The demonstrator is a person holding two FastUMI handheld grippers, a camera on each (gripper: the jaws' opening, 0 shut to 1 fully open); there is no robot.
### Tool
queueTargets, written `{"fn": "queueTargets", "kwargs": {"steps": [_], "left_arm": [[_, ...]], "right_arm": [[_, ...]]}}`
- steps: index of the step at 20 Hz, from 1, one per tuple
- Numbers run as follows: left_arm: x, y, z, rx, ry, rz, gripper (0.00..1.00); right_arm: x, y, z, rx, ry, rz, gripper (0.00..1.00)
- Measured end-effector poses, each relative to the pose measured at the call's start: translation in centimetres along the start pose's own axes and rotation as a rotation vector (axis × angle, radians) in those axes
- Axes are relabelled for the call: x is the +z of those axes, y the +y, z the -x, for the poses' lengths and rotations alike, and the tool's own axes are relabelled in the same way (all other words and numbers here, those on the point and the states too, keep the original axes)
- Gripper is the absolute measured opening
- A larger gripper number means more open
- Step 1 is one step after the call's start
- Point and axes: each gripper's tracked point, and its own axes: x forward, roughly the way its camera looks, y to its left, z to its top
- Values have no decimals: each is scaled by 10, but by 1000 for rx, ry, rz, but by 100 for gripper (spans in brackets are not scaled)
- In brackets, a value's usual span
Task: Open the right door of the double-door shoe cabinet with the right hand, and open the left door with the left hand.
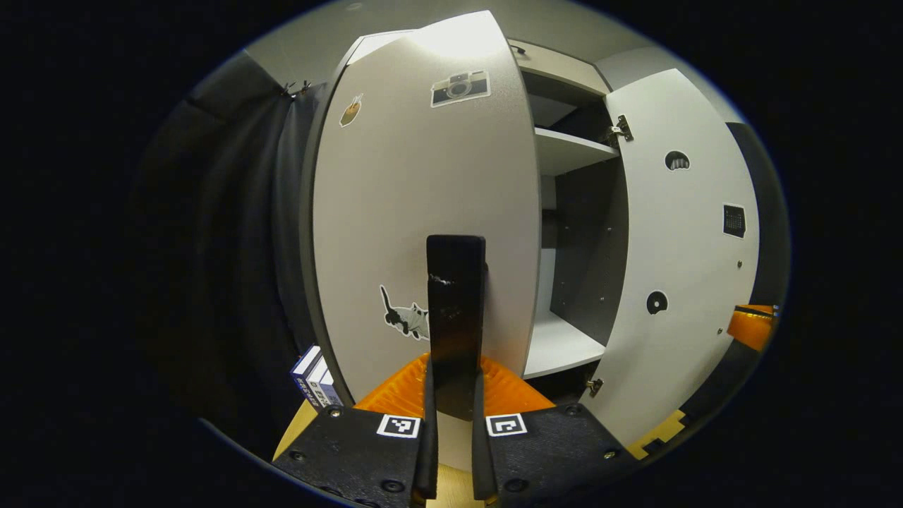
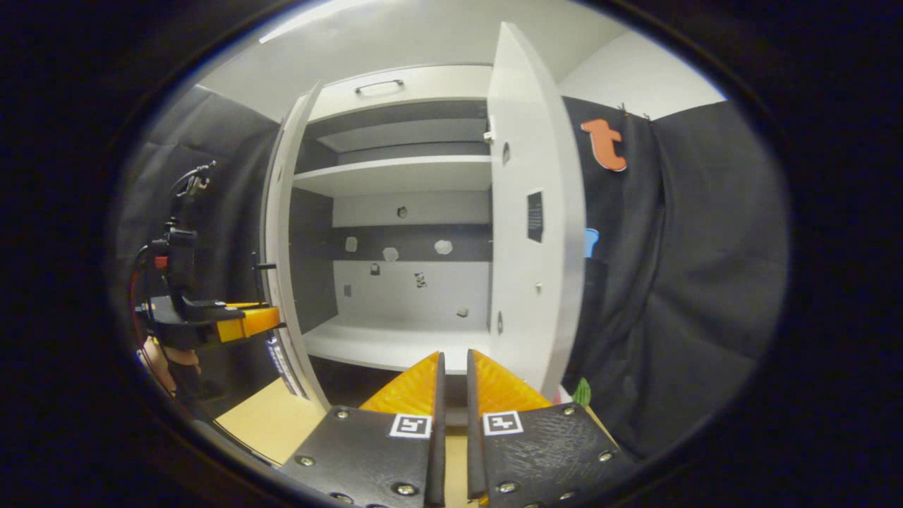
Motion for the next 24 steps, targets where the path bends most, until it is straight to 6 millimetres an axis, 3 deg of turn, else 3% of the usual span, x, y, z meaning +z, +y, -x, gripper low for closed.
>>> {"fn": "queueTargets", "kwargs": {"steps": [9,17,24], "left_arm": [[-2,13,10,34,2,-2,20],[-4,31,21,103,8,-7,12],[-4,61,33,226,8,6,1]], "right_arm": [[-4,57,-29,164,10,4,12],[-14,95,-38,252,33,-5,12],[-19,119,-42,301,47,-8,12]]}}
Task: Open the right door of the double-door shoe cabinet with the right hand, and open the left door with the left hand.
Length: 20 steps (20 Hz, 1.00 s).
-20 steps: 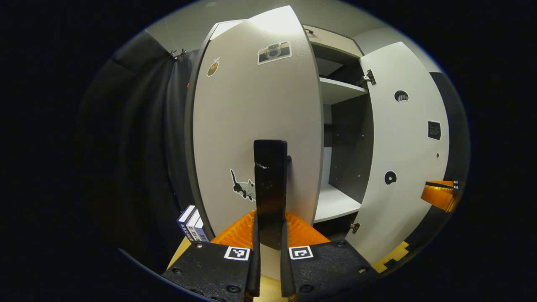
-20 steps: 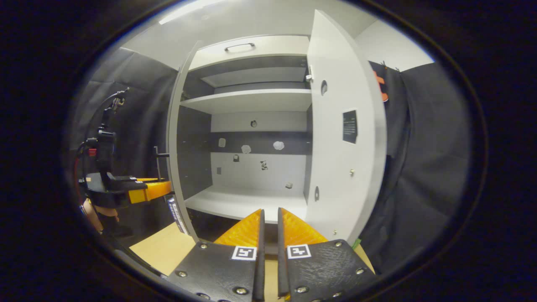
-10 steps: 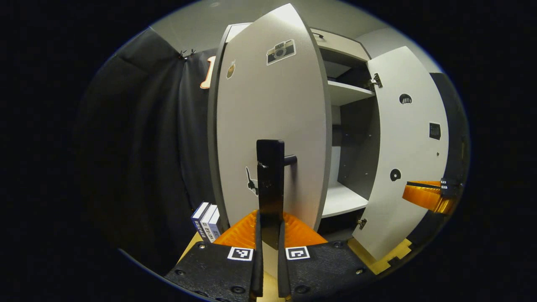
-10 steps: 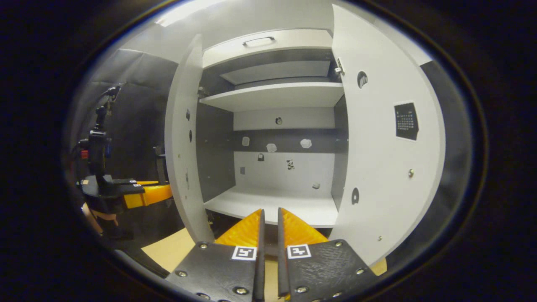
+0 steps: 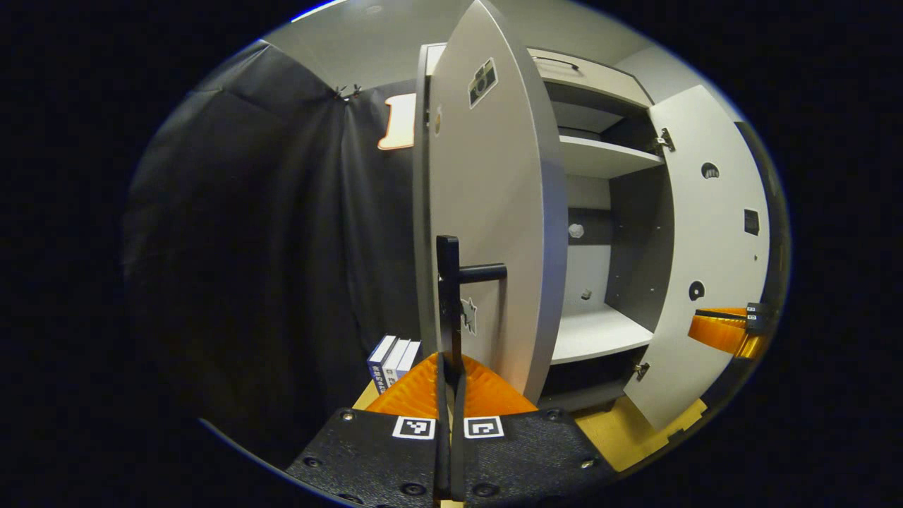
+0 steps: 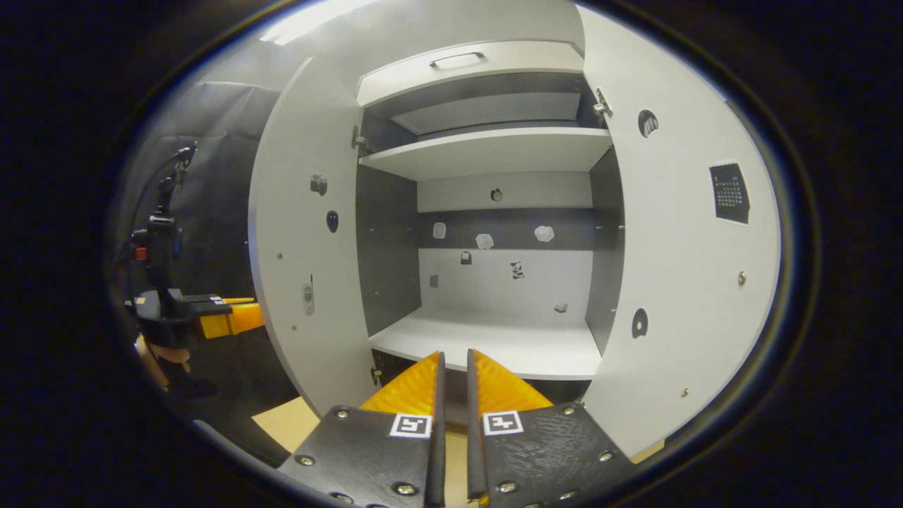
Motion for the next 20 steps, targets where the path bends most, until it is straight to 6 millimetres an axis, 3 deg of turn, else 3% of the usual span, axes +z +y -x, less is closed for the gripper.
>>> {"fn": "queueTargets", "kwargs": {"steps": [5,8,20], "left_arm": [[-1,23,1,56,-2,17,1],[0,15,-1,32,-7,59,1],[-1,15,4,-40,-23,-10,1]], "right_arm": [[-5,9,-5,11,18,-1,12],[-6,16,-9,18,23,-8,12],[-8,39,-26,41,41,-6,12]]}}
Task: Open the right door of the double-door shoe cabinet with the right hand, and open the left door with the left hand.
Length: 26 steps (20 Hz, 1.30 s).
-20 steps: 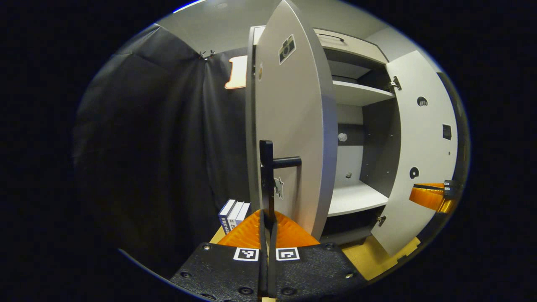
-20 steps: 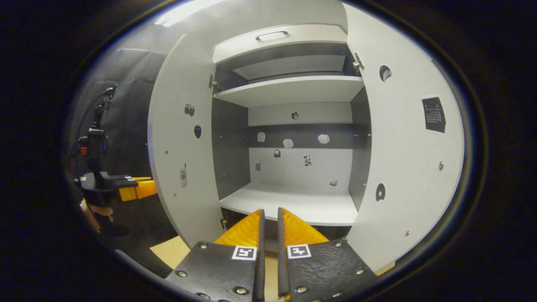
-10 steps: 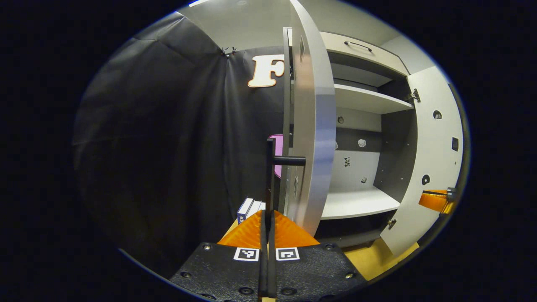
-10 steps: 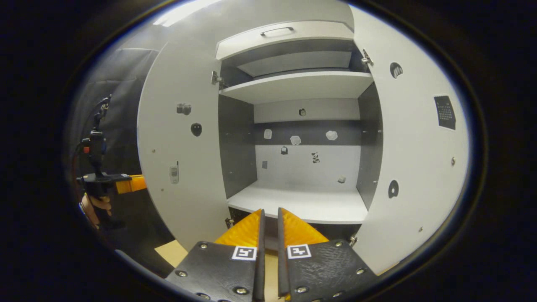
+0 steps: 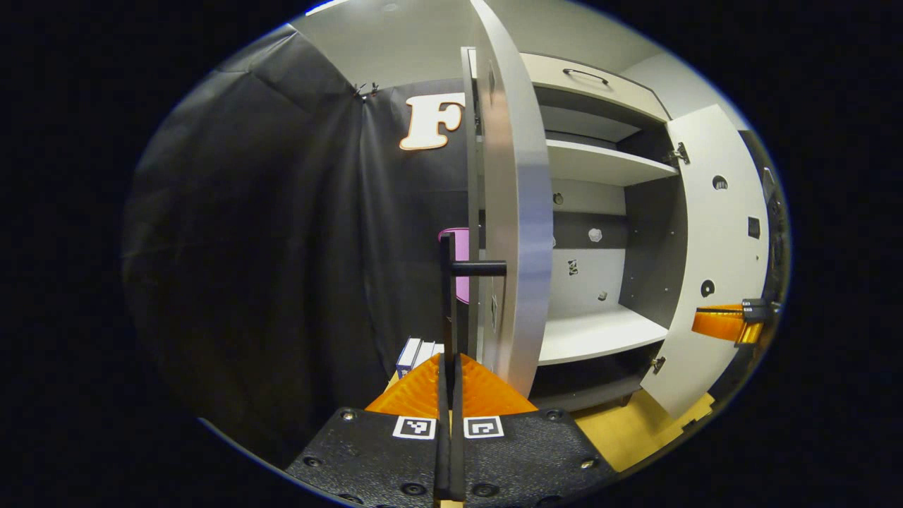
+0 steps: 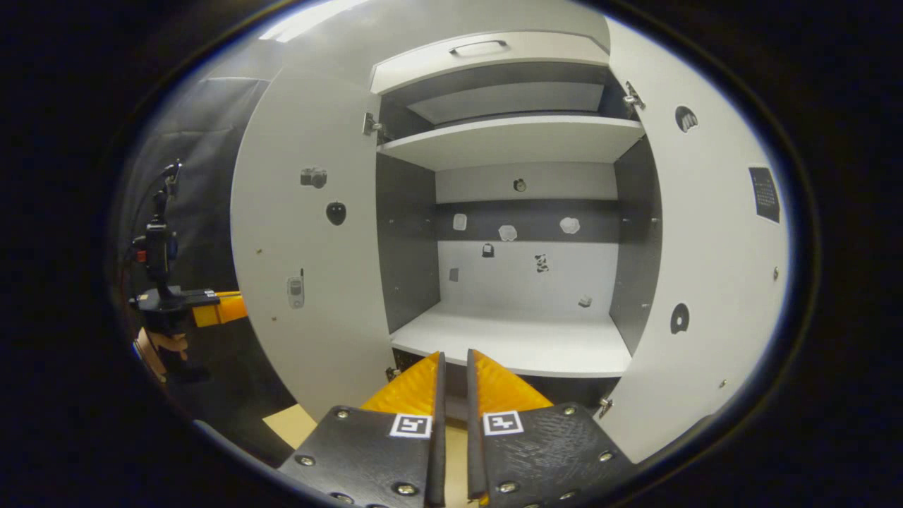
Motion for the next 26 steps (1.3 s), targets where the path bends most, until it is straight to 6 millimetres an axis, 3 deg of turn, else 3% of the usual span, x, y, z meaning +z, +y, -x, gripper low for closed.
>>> {"fn": "queueTargets", "kwargs": {"steps": [5,7,8,9,12,14,18,20,21,22,24,25,26], "left_arm": [[0,2,0,-6,-13,20,0],[-1,7,1,11,-21,-27,5],[2,12,3,21,-31,-61,17],[2,17,3,35,-36,-91,19],[2,17,11,53,-35,-105,50],[1,16,16,56,-21,-53,56],[21,-2,38,41,-50,-19,59],[30,-15,46,33,-57,-36,53],[38,-27,47,17,-67,-39,57],[45,-41,47,-7,-80,-39,53],[56,-67,42,-32,-103,-39,57],[53,-67,30,2,-81,-55,57],[51,-64,39,28,-73,-73,64]], "right_arm": [[3,10,-10,36,-1,-4,12],[2,12,-12,48,2,-2,12],[1,12,-13,53,4,0,12],[0,12,-15,59,6,3,12],[-1,14,-17,76,10,9,12],[-1,15,-17,91,11,12,12],[-2,10,-18,98,10,28,12],[-2,6,-18,99,8,25,12],[-1,4,-17,95,6,22,12],[1,-1,-16,83,0,21,12],[9,-13,-16,48,-14,16,12],[14,-21,-14,24,-24,8,12],[23,-29,-12,-2,-42,-4,12]]}}
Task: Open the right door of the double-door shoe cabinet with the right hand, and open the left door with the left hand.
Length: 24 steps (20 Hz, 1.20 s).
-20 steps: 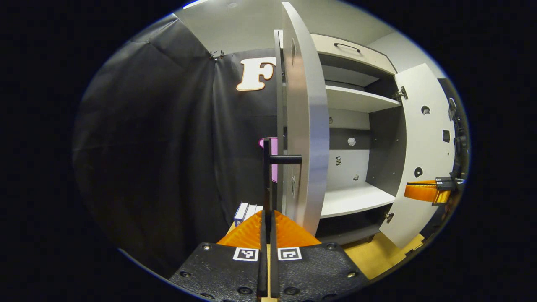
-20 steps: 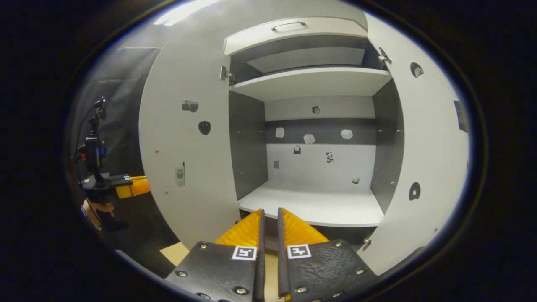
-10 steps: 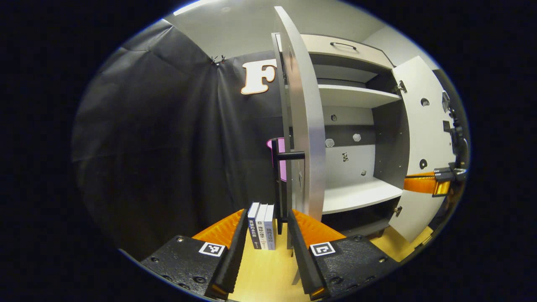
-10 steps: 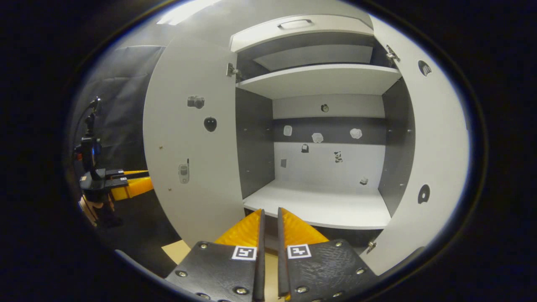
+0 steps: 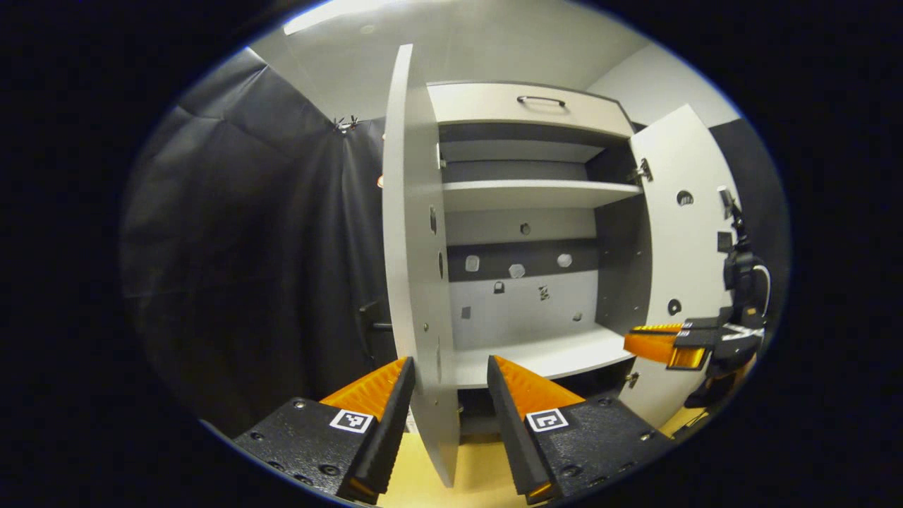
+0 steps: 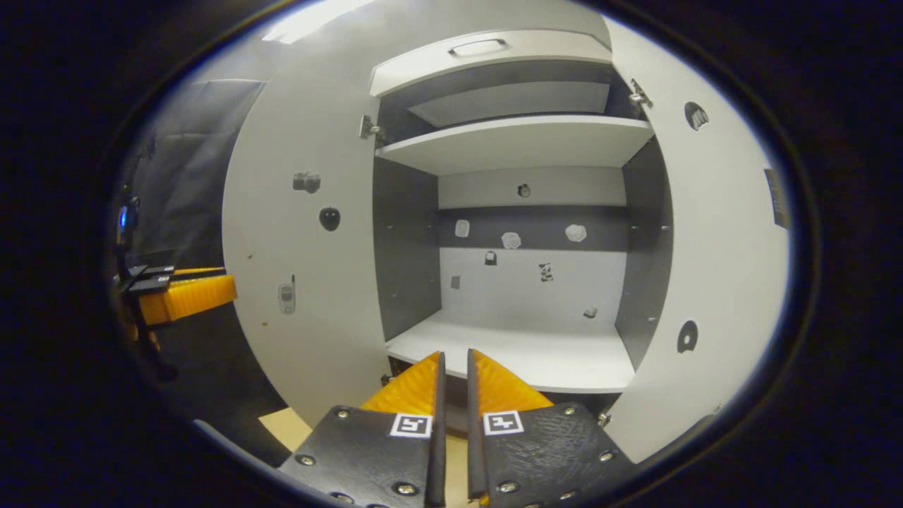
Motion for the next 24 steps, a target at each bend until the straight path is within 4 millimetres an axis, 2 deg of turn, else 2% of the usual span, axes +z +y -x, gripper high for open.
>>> {"fn": "queueTargets", "kwargs": {"steps": [2,4,6,7,8,11,13,14,16,18,19,20,22,23,24], "left_arm": [[9,-1,1,29,-20,29,64],[26,-11,8,-3,-66,106,63],[43,-31,2,-35,-102,124,64],[48,-40,-1,-52,-113,110,58],[54,-50,-5,-68,-119,96,57],[67,-83,-17,-137,-133,82,57],[72,-101,-26,-180,-137,83,57],[74,-108,-30,-195,-138,83,58],[77,-117,-39,-210,-149,79,58],[80,-128,-47,-243,-158,82,67],[79,-133,-50,-262,-156,85,75],[79,-138,-54,-277,-153,85,87],[76,-146,-60,-306,-139,79,99],[74,-150,-65,-320,-130,76,99],[72,-156,-68,-333,-123,75,99]], "right_arm": [[21,-14,2,-37,-46,-26,12],[35,-26,6,-66,-73,-39,12],[42,-36,10,-91,-83,-25,12],[44,-40,11,-103,-88,-14,12],[47,-41,14,-112,-93,-6,12],[61,-44,22,-143,-114,22,18],[74,-44,26,-159,-141,26,51],[80,-48,32,-176,-156,24,82],[91,-51,38,-207,-180,19,99],[96,-52,41,-225,-185,15,97],[97,-53,43,-235,-182,9,96],[98,-53,44,-239,-181,-3,97],[97,-52,47,-255,-182,-20,99],[97,-54,51,-269,-184,-14,96],[97,-57,55,-284,-185,-5,99]]}}
